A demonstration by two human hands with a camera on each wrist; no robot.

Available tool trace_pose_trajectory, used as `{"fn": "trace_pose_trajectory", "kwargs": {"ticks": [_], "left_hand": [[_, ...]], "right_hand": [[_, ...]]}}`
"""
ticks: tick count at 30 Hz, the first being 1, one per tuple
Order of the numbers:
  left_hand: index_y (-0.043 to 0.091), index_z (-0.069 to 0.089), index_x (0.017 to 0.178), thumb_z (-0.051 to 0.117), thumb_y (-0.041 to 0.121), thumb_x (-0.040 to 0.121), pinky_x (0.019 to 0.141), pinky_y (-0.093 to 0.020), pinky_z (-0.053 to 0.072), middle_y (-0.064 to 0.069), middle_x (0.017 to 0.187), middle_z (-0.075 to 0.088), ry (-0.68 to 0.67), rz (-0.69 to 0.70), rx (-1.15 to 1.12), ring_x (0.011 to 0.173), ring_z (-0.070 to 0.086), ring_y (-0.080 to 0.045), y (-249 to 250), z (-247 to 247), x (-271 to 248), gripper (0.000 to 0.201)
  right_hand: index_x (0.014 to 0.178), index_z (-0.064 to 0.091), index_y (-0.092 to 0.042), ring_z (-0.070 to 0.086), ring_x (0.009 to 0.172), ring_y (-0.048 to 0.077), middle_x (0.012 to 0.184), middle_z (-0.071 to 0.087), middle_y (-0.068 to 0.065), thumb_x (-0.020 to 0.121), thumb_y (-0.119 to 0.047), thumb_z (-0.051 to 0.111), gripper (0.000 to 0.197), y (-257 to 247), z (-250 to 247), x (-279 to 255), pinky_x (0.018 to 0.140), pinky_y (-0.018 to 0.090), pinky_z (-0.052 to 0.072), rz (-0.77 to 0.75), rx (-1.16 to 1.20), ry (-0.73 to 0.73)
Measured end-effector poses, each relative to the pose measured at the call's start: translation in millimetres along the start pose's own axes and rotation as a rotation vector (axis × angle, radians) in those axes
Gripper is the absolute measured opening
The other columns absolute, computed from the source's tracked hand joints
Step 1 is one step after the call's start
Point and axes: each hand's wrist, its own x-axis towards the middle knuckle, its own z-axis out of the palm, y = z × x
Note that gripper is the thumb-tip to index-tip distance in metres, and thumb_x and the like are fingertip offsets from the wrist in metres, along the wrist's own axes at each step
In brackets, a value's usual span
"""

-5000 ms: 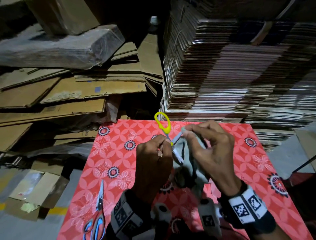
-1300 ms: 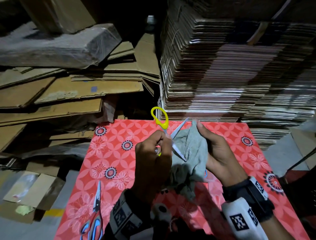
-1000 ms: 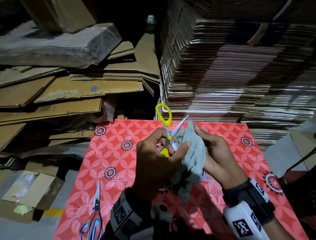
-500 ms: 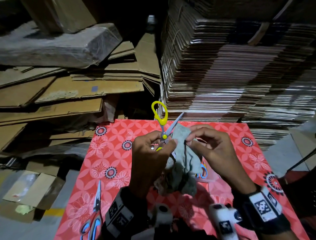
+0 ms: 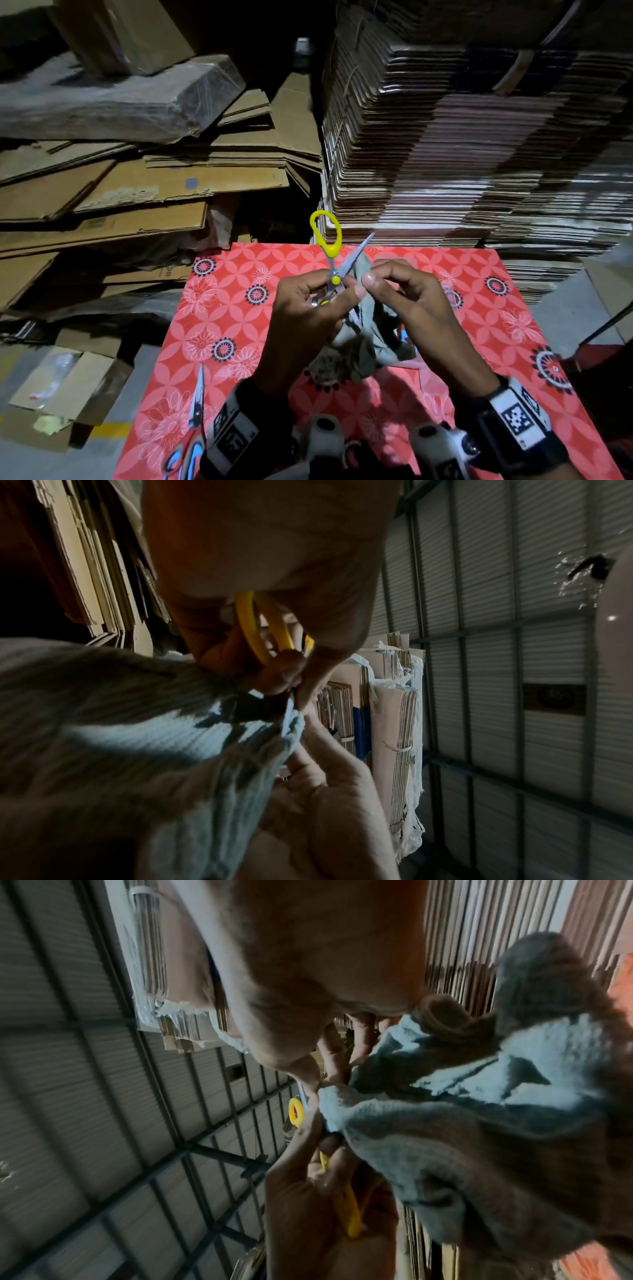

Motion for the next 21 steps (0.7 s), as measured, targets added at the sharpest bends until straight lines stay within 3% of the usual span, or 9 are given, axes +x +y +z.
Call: {"fn": "trace_pose_trajectory", "kwargs": {"ticks": [2, 3, 5, 7, 10, 13, 15, 16, 21], "left_hand": [[0.003, 0.075, 0.086, 0.077, 0.020, 0.089, 0.045, -0.027, 0.035, -0.009, 0.056, 0.050, 0.047, 0.016, 0.024, 0.047, 0.041, -0.020, 1, 0, 0, 0.018], [0.002, 0.074, 0.086, 0.076, 0.025, 0.090, 0.045, -0.027, 0.035, -0.009, 0.057, 0.049, 0.064, 0.022, 0.035, 0.047, 0.040, -0.020, 2, 0, -1, 0.023], [-0.003, 0.071, 0.087, 0.075, 0.036, 0.092, 0.043, -0.025, 0.031, -0.010, 0.058, 0.041, 0.088, 0.005, 0.008, 0.045, 0.036, -0.019, 5, 0, -1, 0.039], [-0.001, 0.073, 0.088, 0.061, 0.033, 0.100, 0.041, -0.021, 0.029, -0.010, 0.059, 0.040, 0.095, -0.033, -0.078, 0.043, 0.035, -0.016, 9, 0, 0, 0.037], [0.002, 0.073, 0.089, 0.042, 0.013, 0.110, 0.040, -0.019, 0.032, -0.004, 0.056, 0.046, 0.094, -0.041, -0.052, 0.040, 0.039, -0.012, 11, -1, -1, 0.040], [0.010, 0.074, 0.087, 0.042, 0.019, 0.099, 0.040, -0.021, 0.032, -0.004, 0.054, 0.048, 0.091, -0.005, 0.004, 0.039, 0.040, -0.013, 10, 0, -1, 0.036], [0.025, 0.070, 0.077, 0.042, 0.022, 0.091, 0.043, -0.023, 0.032, -0.006, 0.053, 0.048, 0.095, 0.034, 0.065, 0.040, 0.039, -0.015, 9, 0, -2, 0.032], [0.026, 0.065, 0.075, 0.042, 0.022, 0.091, 0.046, -0.025, 0.032, -0.007, 0.053, 0.047, 0.096, 0.055, 0.097, 0.041, 0.038, -0.016, 9, 0, -2, 0.028], [0.011, 0.061, 0.103, 0.043, 0.018, 0.096, 0.052, -0.033, 0.036, -0.007, 0.052, 0.050, 0.039, 0.166, 0.165, 0.043, 0.042, -0.020, 8, 2, -7, 0.021]], "right_hand": [[0.084, 0.070, -0.011, 0.061, 0.074, 0.023, 0.089, 0.062, 0.013, 0.086, -0.045, 0.074, 0.034, 3, -5, 3, 0.056, 0.032, 0.043, 0.004, 0.028, 0.029], [0.082, 0.066, -0.013, 0.059, 0.072, 0.023, 0.089, 0.061, 0.018, 0.084, -0.046, 0.073, 0.033, 5, -7, 5, 0.055, 0.034, 0.042, -0.020, 0.014, 0.055], [0.074, 0.060, -0.023, 0.064, 0.078, 0.017, 0.098, 0.068, 0.004, 0.084, -0.040, 0.070, 0.022, 8, -11, 6, 0.063, 0.028, 0.044, -0.099, -0.112, 0.138], [0.073, 0.054, -0.025, 0.066, 0.086, 0.007, 0.102, 0.069, -0.013, 0.087, -0.025, 0.068, 0.020, 7, -15, 7, 0.070, 0.025, 0.047, -0.187, -0.209, 0.190], [0.080, 0.051, -0.018, 0.066, 0.087, 0.016, 0.093, 0.068, -0.010, 0.090, -0.013, 0.068, 0.020, -2, -19, 7, 0.076, 0.035, 0.051, -0.330, -0.228, 0.202], [0.092, 0.057, -0.020, 0.062, 0.078, 0.029, 0.088, 0.064, -0.001, 0.091, -0.014, 0.073, 0.018, -16, -19, 7, 0.071, 0.050, 0.051, -0.401, -0.270, 0.173], [0.099, 0.063, -0.024, 0.067, 0.082, 0.027, 0.092, 0.067, -0.005, 0.091, -0.013, 0.079, 0.022, -25, -16, 6, 0.073, 0.049, 0.054, -0.430, -0.293, 0.153], [0.101, 0.067, -0.022, 0.069, 0.084, 0.025, 0.094, 0.070, -0.006, 0.090, -0.012, 0.081, 0.021, -28, -14, 5, 0.075, 0.048, 0.056, -0.447, -0.311, 0.143], [0.110, 0.077, -0.013, 0.072, 0.100, 0.006, 0.107, 0.076, -0.010, 0.089, -0.010, 0.082, 0.022, -37, -3, 6, 0.086, 0.025, 0.056, -0.523, -0.437, 0.084]]}}
